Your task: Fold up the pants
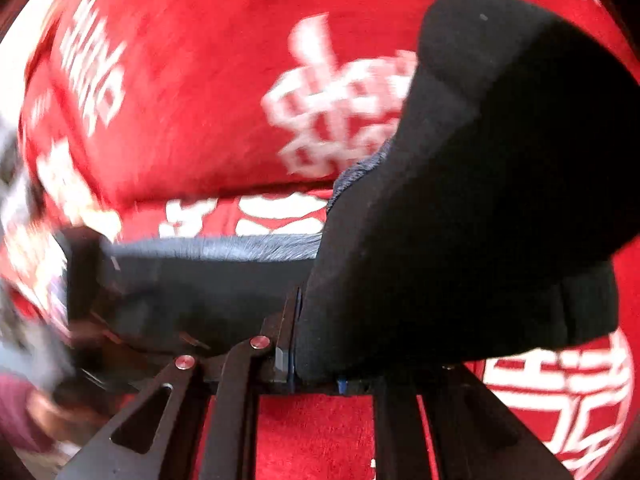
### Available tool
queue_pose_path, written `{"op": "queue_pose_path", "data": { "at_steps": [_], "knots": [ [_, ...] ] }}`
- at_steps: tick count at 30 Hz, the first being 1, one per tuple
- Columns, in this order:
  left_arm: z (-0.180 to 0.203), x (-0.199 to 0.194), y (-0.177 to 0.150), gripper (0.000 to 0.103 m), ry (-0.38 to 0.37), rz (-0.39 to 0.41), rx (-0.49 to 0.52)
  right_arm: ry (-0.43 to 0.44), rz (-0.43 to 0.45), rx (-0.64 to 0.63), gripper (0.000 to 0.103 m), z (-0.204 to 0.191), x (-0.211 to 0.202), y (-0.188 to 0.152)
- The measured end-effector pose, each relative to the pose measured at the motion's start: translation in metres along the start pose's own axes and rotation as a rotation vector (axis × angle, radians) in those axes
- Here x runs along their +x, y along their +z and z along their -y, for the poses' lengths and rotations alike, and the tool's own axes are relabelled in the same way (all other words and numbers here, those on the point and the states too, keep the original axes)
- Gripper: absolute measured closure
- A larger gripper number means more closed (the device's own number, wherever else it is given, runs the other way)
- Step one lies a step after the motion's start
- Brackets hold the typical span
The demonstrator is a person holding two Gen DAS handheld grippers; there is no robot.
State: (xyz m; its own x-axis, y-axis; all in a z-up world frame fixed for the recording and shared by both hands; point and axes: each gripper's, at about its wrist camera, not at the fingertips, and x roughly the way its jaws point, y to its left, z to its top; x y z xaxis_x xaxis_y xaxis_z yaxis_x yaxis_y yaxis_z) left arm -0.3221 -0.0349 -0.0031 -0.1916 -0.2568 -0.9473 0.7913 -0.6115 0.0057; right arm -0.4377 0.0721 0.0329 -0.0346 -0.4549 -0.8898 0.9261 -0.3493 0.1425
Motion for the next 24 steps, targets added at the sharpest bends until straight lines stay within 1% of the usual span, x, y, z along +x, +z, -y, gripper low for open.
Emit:
{"op": "queue_pose_path", "data": {
  "at_steps": [2,3,4,5,6,7,9,10,11,13,14,15,16,17,19,20,21,22,23,24],
  "knots": [
    [-0.041,0.001,-0.008,0.002,0.051,-0.012,-0.052,-0.070,-0.049,-0.113,0.087,-0.044,0.024,-0.004],
    [-0.066,0.011,-0.012,0.002,0.084,-0.018,-0.074,-0.087,-0.070,-0.141,0.081,-0.060,0.035,-0.007],
    [-0.083,0.013,-0.015,0.002,0.110,-0.030,-0.098,-0.111,-0.096,-0.166,0.073,-0.077,0.050,-0.010],
    [-0.106,0.021,-0.019,0.002,0.129,-0.047,-0.133,-0.137,-0.129,-0.191,0.069,-0.093,0.064,-0.013],
    [-0.127,0.028,-0.022,0.002,0.134,-0.061,-0.169,-0.170,-0.163,-0.226,0.059,-0.112,0.079,-0.017],
    [-0.138,0.036,-0.023,0.002,0.134,-0.068,-0.192,-0.204,-0.184,-0.267,0.055,-0.128,0.088,-0.020],
    [-0.154,0.042,-0.026,0.002,0.131,-0.070,-0.209,-0.266,-0.208,-0.389,0.055,-0.165,0.092,-0.032],
    [-0.161,0.041,-0.028,0.002,0.128,-0.068,-0.208,-0.271,-0.189,-0.451,0.055,-0.183,0.086,-0.038],
    [-0.164,0.041,-0.029,0.002,0.114,-0.070,-0.205,-0.250,-0.162,-0.506,0.055,-0.195,0.072,-0.048],
    [-0.171,0.037,-0.028,0.002,0.045,-0.079,-0.208,-0.191,-0.130,-0.568,0.055,-0.215,0.053,-0.054],
    [-0.171,0.035,-0.027,0.002,0.004,-0.080,-0.208,-0.140,-0.116,-0.567,0.055,-0.219,0.040,-0.052],
    [-0.163,0.025,-0.027,0.002,-0.043,-0.080,-0.203,-0.102,-0.113,-0.525,0.055,-0.215,0.033,-0.051],
    [-0.161,0.023,-0.025,0.002,-0.109,-0.083,-0.193,-0.043,-0.117,-0.436,0.054,-0.203,0.026,-0.049],
    [-0.159,0.027,-0.021,0.002,-0.157,-0.091,-0.183,0.049,-0.132,-0.277,0.054,-0.181,0.024,-0.037],
    [-0.148,0.025,-0.018,0.002,-0.260,-0.120,-0.163,0.215,-0.180,0.075,0.053,-0.129,0.031,-0.032],
    [-0.141,0.025,-0.016,0.002,-0.290,-0.127,-0.151,0.300,-0.220,0.292,0.053,-0.095,0.043,-0.037],
    [-0.132,0.025,-0.013,0.002,-0.309,-0.131,-0.128,0.357,-0.247,0.444,0.053,-0.072,0.052,-0.046],
    [-0.122,0.026,-0.010,0.002,-0.324,-0.132,-0.099,0.423,-0.256,0.584,0.052,-0.052,0.061,-0.053],
    [-0.115,0.026,-0.008,0.003,-0.329,-0.133,-0.081,0.509,-0.229,0.722,0.052,-0.032,0.068,-0.061],
    [-0.107,0.030,-0.004,0.003,-0.335,-0.141,-0.062,0.573,-0.203,0.812,0.052,-0.021,0.074,-0.067]
  ]
}}
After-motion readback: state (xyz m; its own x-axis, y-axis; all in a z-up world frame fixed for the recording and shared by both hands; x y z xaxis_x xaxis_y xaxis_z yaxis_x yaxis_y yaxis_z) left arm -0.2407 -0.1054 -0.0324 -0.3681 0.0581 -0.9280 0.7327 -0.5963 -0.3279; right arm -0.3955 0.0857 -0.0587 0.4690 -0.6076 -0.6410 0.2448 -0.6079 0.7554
